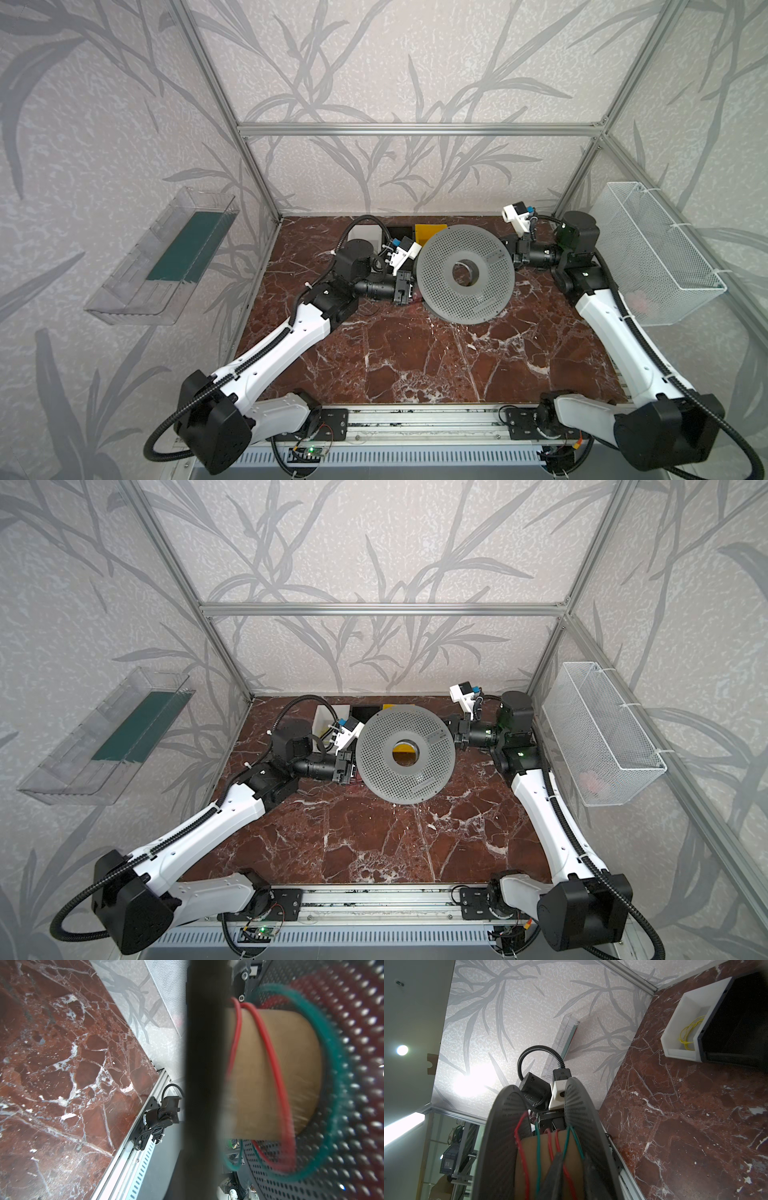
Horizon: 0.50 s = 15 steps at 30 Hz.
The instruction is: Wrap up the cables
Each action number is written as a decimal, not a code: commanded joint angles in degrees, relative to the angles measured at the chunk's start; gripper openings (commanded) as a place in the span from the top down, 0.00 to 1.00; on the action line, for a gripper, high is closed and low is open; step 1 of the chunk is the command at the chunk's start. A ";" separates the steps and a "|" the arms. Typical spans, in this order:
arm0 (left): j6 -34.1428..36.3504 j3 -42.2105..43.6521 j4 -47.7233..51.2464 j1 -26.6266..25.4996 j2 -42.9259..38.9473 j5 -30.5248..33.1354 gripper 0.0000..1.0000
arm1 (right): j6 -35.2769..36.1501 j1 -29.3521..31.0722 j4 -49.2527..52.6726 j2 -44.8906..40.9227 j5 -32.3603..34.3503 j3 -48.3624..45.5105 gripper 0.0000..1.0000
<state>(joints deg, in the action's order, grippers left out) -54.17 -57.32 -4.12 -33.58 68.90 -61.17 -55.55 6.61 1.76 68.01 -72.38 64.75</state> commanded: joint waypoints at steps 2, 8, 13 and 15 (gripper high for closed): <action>-6.31 1.88 -9.97 2.06 -3.63 7.53 1.00 | 7.08 -0.72 10.27 -5.96 1.53 4.33 0.60; -10.46 6.91 -13.04 8.09 -7.74 11.57 1.00 | 18.64 -5.69 28.43 -9.75 7.47 8.19 0.49; -6.60 6.71 -3.60 13.17 -10.10 12.49 1.00 | 23.79 -8.64 33.95 -12.32 15.65 8.85 0.38; -4.05 6.46 0.54 15.00 -10.19 12.96 1.00 | 25.68 -9.21 36.56 -13.39 19.97 9.15 0.37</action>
<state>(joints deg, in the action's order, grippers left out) -61.12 -50.06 -5.96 -20.27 60.86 -50.00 -35.07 -1.69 31.40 55.88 -59.11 72.49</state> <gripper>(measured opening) 0.063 0.625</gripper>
